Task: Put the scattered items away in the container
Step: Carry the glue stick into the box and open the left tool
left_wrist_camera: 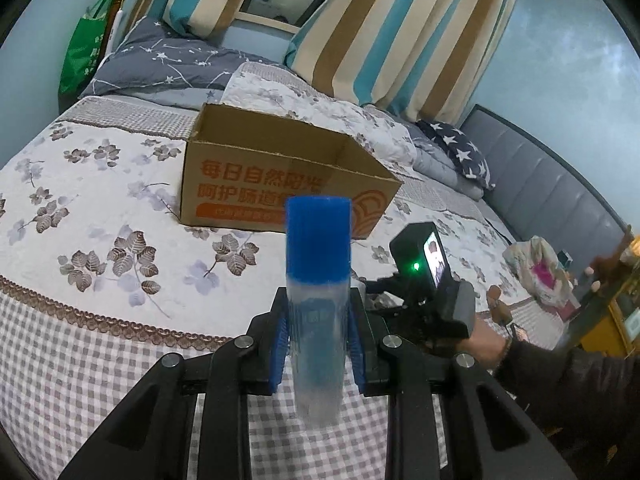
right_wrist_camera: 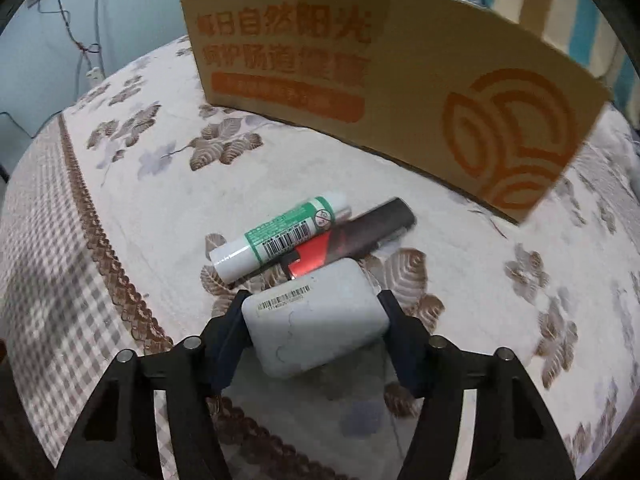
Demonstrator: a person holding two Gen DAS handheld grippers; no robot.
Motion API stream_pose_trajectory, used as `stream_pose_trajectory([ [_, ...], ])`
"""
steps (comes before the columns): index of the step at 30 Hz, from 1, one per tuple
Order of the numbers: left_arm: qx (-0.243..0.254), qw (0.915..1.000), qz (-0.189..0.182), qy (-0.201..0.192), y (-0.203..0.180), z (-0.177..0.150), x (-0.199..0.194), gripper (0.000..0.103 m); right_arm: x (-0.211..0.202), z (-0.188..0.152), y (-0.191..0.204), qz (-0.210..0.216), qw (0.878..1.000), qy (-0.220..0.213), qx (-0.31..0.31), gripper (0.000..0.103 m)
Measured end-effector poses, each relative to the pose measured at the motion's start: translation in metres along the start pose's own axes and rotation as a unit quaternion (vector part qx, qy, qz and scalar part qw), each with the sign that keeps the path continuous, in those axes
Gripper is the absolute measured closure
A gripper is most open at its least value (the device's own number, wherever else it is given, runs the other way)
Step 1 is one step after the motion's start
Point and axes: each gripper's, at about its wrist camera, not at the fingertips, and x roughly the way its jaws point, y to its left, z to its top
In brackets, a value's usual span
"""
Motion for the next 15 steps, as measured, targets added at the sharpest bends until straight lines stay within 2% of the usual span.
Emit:
stream_pose_trajectory([
  [4, -0.004, 1.0000, -0.004, 0.001, 0.000, 0.000, 0.004, 0.077, -0.001, -0.002, -0.002, 0.006, 1.000, -0.006, 0.009, 0.000],
  [8, -0.013, 0.9998, -0.016, -0.001, 0.005, 0.000, 0.009, 0.078, -0.015, -0.015, -0.009, 0.021, 0.997, -0.030, 0.068, 0.000],
  [15, -0.010, 0.9998, -0.013, -0.010, 0.002, 0.002, 0.002, 0.078, -0.068, -0.043, -0.022, 0.050, 0.974, -0.098, 0.198, 0.000],
])
